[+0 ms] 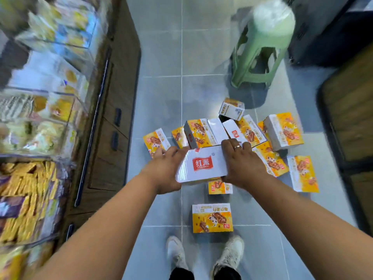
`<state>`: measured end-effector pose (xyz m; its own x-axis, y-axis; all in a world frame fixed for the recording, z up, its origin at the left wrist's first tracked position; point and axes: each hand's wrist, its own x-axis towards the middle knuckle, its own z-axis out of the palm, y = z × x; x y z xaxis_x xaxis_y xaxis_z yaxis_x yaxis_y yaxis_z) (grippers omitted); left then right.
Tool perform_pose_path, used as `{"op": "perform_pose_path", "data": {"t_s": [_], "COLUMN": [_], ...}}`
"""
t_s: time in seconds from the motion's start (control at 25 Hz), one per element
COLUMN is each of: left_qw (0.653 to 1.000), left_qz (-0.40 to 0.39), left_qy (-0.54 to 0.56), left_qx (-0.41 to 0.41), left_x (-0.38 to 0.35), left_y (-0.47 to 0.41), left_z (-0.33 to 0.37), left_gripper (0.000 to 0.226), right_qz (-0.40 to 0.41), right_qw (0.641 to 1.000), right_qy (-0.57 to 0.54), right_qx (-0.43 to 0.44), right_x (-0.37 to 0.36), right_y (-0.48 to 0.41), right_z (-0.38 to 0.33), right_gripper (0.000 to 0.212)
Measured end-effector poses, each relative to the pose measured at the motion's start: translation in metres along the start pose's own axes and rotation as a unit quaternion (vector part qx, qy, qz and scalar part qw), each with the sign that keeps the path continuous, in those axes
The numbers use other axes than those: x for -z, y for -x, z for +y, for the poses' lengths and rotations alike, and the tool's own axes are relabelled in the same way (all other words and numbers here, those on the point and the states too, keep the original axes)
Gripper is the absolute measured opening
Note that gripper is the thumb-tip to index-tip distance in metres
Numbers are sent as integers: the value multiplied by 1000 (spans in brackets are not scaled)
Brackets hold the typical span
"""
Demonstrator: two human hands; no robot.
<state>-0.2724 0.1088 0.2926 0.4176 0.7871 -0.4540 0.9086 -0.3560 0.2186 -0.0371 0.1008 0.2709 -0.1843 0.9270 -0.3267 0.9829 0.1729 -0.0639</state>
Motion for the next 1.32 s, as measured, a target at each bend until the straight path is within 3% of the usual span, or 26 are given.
{"op": "perform_pose_path", "data": {"t_s": [0.16, 0.36, 0.68, 0.8, 0.88, 1.12, 1.32], "left_qw": [997, 986, 936, 911, 892, 826, 760], "left_qz": [14, 5, 1, -19, -32, -17, -53], "left_qy": [-15, -78, -145, -168, -172, -183, -213], "left_qx": [-73, -151, -320, -375, -416, -533, -612], "left_x": [69, 84, 128, 134, 134, 95, 31], "left_y": [36, 55, 96, 125, 153, 258, 376], "left_z": [45, 74, 165, 221, 262, 375, 465], "left_gripper": [101, 106, 105, 113, 119, 102, 101], "right_qz": [-9, -11, 27, 42, 40, 45, 50], "right_qw": [998, 985, 935, 906, 886, 834, 763], "right_qy": [-7, -53, -115, -122, -124, -122, -141], "right_qx": [-62, -162, -335, -404, -446, -536, -628], "right_x": [72, 85, 126, 139, 143, 136, 95], "right_y": [62, 143, 285, 361, 417, 591, 752], "right_z": [8, 14, 4, 1, -3, -26, -80], "right_gripper": [102, 109, 94, 79, 80, 82, 86]}}
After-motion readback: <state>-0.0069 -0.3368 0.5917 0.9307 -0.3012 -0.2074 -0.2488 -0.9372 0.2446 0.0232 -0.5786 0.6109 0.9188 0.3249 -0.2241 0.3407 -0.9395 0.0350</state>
